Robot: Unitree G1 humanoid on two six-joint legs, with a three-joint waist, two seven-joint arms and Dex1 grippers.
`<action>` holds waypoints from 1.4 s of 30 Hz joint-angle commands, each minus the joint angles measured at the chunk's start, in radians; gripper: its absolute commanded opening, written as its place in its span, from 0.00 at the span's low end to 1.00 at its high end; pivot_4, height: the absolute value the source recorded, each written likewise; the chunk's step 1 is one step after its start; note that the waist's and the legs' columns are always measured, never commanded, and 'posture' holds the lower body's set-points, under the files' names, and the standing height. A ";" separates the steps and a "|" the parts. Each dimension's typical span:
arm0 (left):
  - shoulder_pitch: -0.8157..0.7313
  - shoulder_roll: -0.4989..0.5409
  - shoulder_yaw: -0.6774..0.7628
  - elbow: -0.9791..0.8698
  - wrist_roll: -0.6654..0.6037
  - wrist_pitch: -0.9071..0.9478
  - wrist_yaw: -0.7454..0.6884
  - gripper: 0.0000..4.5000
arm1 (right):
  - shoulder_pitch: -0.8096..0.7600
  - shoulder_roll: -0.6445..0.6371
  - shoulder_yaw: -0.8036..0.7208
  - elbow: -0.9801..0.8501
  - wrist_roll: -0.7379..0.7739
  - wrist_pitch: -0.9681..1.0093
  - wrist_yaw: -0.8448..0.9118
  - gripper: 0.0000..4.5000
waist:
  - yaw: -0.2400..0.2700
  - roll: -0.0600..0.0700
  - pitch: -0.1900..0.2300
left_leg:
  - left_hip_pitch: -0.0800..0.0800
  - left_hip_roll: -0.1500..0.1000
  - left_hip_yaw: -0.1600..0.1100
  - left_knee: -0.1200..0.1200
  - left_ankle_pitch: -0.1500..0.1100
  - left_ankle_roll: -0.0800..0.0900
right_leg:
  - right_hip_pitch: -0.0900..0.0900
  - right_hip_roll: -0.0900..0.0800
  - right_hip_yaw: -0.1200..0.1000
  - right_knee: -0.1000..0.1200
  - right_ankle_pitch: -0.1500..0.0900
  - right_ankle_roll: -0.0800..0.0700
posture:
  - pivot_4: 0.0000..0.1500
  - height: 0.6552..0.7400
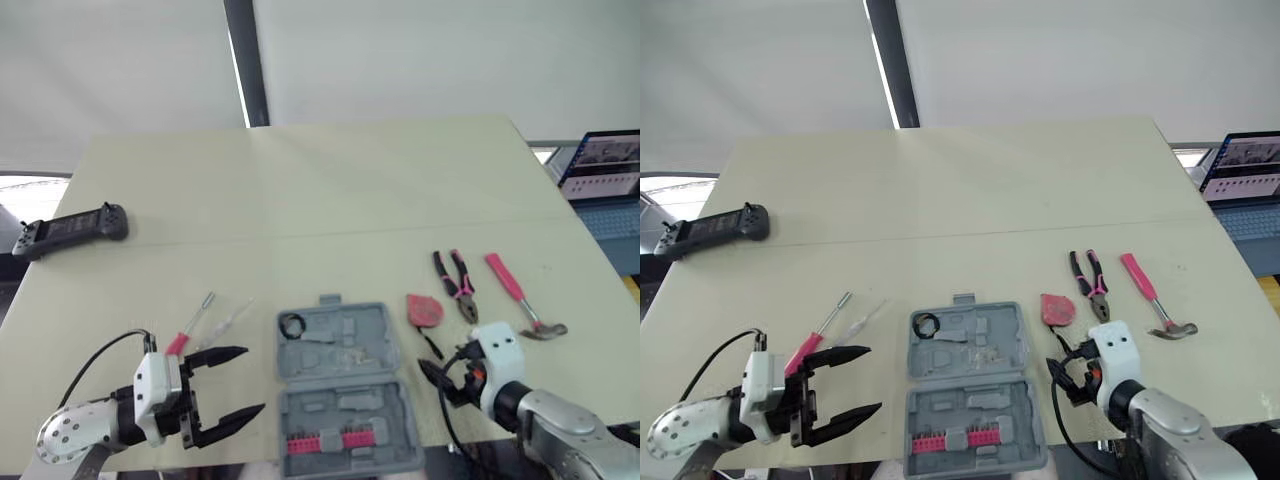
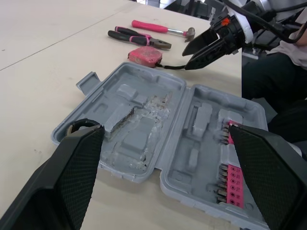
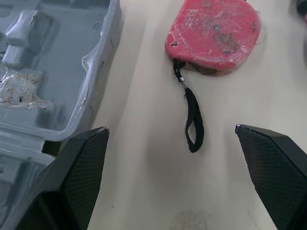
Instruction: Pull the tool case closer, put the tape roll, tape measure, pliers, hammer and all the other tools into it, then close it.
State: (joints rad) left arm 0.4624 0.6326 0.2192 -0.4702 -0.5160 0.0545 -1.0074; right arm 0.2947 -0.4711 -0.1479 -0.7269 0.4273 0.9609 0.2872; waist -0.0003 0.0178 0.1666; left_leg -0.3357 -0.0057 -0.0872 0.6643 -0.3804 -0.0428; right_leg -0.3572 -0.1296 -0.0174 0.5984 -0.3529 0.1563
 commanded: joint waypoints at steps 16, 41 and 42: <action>0.014 0.028 0.034 -0.174 -0.019 0.115 0.093 0.98 | -0.160 0.088 0.136 0.123 -0.140 -0.056 -0.087 1.00 | -0.002 -0.001 0.000 | 0.000 0.000 0.001 0.000 0.000 0.000 | -0.002 0.000 0.002 0.002 0.000 0.000 | 1.00 1.00; 0.049 0.013 0.056 -0.166 0.004 0.102 0.098 1.00 | -0.203 0.134 0.131 0.182 -0.179 -0.011 -0.086 0.01 | -0.003 -0.001 -0.001 | 0.000 0.000 0.002 -0.001 0.000 0.000 | -0.003 0.000 0.002 0.002 0.000 0.000 | 1.00 1.00; 0.050 0.014 0.055 -0.164 0.004 0.101 0.097 1.00 | -0.200 0.128 0.131 0.179 -0.176 -0.007 -0.080 0.01 | -0.003 -0.001 -0.001 | 0.000 0.000 0.002 -0.001 0.000 0.000 | -0.003 0.000 0.002 0.002 0.000 0.000 | 1.00 1.00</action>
State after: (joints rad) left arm 0.5014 0.6482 0.2611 -0.6209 -0.5082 0.1713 -0.9047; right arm 0.0825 -0.3361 -0.0160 -0.5281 0.2443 0.9408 0.1920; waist -0.0036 0.0164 0.1659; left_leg -0.3354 -0.0053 -0.0852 0.6633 -0.3804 -0.0430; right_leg -0.3599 -0.1294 -0.0152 0.6007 -0.3529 0.1561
